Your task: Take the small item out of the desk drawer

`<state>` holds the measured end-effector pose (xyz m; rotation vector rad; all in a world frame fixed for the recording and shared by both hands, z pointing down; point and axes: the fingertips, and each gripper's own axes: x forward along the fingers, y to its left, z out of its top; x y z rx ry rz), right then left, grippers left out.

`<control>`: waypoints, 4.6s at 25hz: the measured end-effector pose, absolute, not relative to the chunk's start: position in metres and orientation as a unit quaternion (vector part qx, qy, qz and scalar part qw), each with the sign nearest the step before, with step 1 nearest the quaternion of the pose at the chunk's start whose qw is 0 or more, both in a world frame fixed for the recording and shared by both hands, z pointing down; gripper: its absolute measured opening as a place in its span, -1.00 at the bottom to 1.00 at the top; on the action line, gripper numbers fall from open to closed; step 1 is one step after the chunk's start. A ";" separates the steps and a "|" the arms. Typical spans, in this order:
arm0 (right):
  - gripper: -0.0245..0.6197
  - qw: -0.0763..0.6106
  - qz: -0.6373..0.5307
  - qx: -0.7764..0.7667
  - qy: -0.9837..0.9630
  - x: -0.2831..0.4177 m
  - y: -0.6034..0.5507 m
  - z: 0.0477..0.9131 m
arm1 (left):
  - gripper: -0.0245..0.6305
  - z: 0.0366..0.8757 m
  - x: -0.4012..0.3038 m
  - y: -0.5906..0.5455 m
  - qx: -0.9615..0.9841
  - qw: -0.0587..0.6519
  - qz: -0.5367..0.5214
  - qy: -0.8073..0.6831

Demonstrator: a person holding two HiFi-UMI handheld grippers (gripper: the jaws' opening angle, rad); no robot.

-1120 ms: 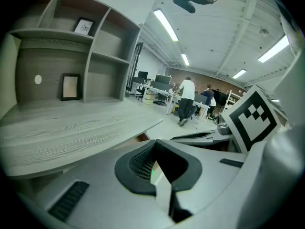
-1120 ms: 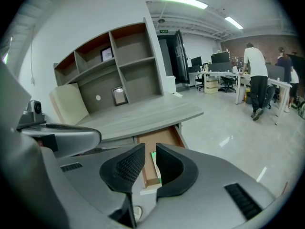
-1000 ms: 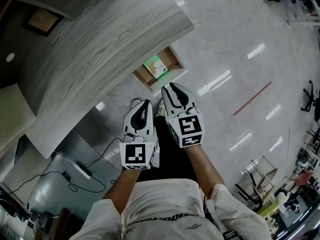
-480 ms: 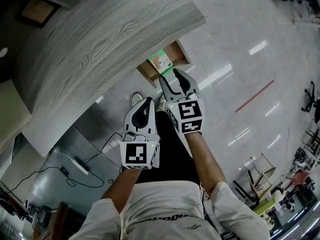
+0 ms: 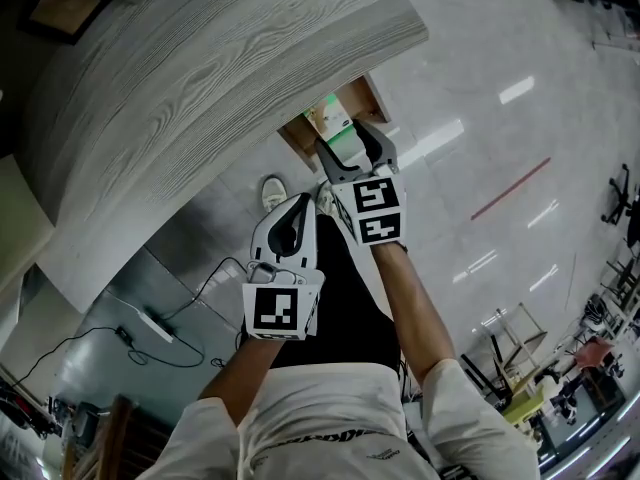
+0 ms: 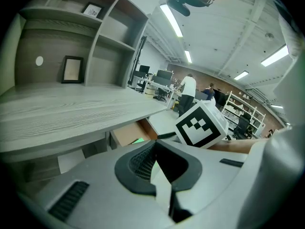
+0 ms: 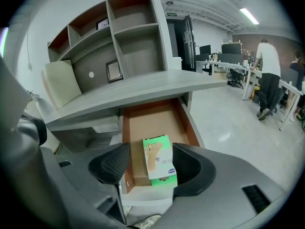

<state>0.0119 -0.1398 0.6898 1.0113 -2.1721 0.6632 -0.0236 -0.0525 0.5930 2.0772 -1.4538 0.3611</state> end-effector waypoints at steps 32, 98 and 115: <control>0.41 0.453 0.212 0.314 -0.807 -0.008 -0.159 0.768 | -0.87 0.620 -0.041 -0.061 0.747 0.333 0.148 -0.555; 0.23 0.362 0.239 0.403 -0.806 0.014 -0.164 0.692 | -0.87 0.571 -0.050 -0.053 0.779 0.268 0.128 -0.552; 0.23 0.287 0.243 0.441 -0.815 0.028 -0.141 0.607 | -0.87 0.515 -0.050 -0.045 0.793 0.228 0.125 -0.551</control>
